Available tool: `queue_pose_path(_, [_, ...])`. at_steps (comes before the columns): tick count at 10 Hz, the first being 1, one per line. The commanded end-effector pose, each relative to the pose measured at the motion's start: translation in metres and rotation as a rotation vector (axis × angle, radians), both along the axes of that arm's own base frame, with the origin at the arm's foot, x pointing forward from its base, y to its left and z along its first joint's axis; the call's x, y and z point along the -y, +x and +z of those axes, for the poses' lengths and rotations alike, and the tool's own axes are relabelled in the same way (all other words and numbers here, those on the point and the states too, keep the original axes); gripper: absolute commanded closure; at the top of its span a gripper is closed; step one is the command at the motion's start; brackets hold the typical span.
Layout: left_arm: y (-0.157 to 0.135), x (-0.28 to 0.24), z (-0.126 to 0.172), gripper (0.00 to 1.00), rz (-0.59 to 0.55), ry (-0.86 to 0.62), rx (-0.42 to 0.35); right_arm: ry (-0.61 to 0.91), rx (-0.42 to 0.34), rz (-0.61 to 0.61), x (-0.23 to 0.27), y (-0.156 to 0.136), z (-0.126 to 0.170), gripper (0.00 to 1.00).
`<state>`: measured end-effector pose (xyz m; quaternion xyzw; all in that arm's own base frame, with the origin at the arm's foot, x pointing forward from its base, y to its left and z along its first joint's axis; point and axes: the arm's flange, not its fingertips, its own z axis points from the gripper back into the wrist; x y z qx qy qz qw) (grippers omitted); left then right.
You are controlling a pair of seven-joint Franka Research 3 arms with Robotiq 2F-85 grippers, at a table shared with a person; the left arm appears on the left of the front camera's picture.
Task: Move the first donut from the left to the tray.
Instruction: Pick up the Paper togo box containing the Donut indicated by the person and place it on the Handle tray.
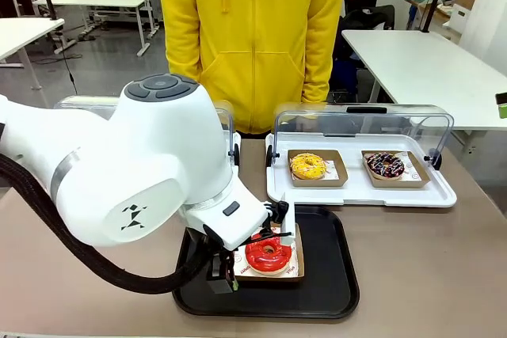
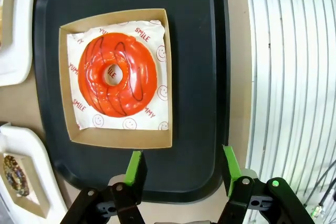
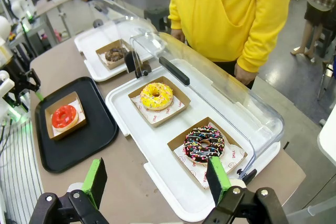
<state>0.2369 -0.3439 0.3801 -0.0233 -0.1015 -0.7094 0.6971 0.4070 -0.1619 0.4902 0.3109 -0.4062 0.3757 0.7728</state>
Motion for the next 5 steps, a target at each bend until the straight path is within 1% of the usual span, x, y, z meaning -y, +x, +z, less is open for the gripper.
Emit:
queue_pose_path(1, [-0.0003, 0.0009, -0.0042, 0.27, 0.009, -0.006, 0.018, 0.014, 0.026, 0.003, -0.0005, 0.0016, 0.0015, 0.0])
queue_pose_path(5, [-0.0003, 0.0009, -0.0042, 0.27, 0.009, -0.006, 0.018, 0.014, 0.026, 0.003, -0.0005, 0.0016, 0.0015, 0.0])
